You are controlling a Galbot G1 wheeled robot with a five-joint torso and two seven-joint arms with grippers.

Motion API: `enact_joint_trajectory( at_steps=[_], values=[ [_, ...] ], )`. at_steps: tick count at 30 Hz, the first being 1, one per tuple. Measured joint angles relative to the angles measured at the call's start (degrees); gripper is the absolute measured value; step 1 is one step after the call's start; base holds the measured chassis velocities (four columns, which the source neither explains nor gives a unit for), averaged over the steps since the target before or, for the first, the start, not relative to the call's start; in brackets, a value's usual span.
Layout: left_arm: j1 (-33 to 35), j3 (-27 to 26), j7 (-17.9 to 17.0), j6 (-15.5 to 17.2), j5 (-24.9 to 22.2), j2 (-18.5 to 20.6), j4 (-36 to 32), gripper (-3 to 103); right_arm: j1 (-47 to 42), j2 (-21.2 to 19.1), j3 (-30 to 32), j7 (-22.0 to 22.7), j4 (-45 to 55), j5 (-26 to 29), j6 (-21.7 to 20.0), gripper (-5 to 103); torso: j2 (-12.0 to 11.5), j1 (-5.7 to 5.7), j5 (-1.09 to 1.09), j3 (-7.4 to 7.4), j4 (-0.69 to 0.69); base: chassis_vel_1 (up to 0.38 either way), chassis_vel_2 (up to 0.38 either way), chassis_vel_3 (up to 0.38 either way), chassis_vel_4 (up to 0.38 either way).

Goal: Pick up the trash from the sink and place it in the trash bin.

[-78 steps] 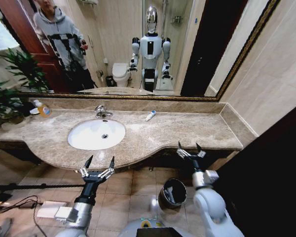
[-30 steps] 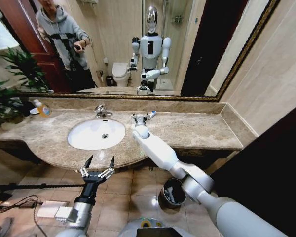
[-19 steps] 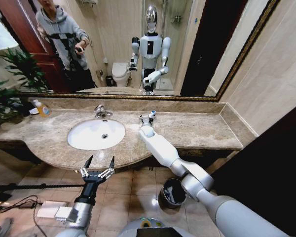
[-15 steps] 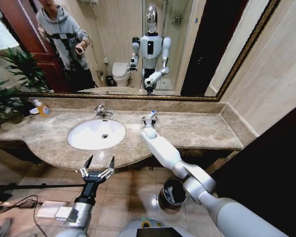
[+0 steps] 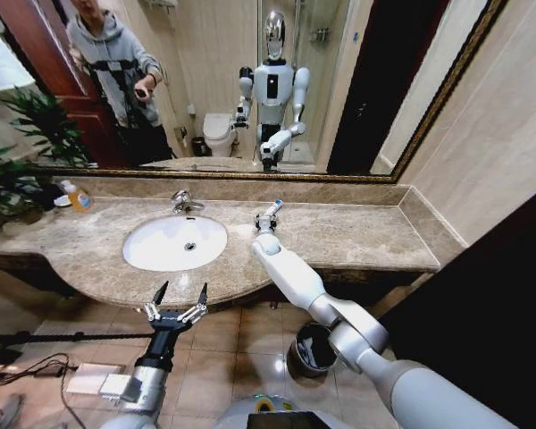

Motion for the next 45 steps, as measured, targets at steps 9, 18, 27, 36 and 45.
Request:
enact_joint_trajectory(
  at_steps=[9, 18, 27, 36, 45],
  values=[
    [0.00, 0.00, 0.00, 0.00, 0.00, 0.00, 0.00, 100, -0.04, 0.02, 0.53, -0.72, -0.39, -0.48, 0.51, 29, 0.00, -0.01, 0.00, 0.00, -0.02, 0.000, 0.000, 0.000, 0.000],
    [0.00, 0.00, 0.00, 0.00, 0.00, 0.00, 0.00, 100, -1.17, -0.60, 0.00, -0.34, 2.99, 1.14, 0.08, 23, 0.00, 0.00, 0.00, 0.00, 0.03, 0.000, 0.000, 0.000, 0.000],
    [0.00, 0.00, 0.00, 0.00, 0.00, 0.00, 0.00, 100, -8.30, -10.32, -0.98, 1.48, 20.58, 6.73, -1.00, 23, 0.00, 0.00, 0.02, 0.00, 0.01, 0.000, 0.000, 0.000, 0.000],
    [0.00, 0.00, 0.00, 0.00, 0.00, 0.00, 0.00, 100, -20.96, -24.50, 7.60, -2.59, 38.84, 7.05, 0.99, 23, 0.00, 0.00, 0.02, 0.00, 0.00, 0.000, 0.000, 0.000, 0.000],
    [0.00, 0.00, -0.01, 0.00, 0.00, -0.01, 0.00, 100, -38.80, -32.17, 23.39, -11.23, 52.39, 4.03, 6.52, 23, 0.00, -0.01, 0.04, -0.01, -0.01, 0.000, 0.000, 0.000, 0.000]
  ],
)
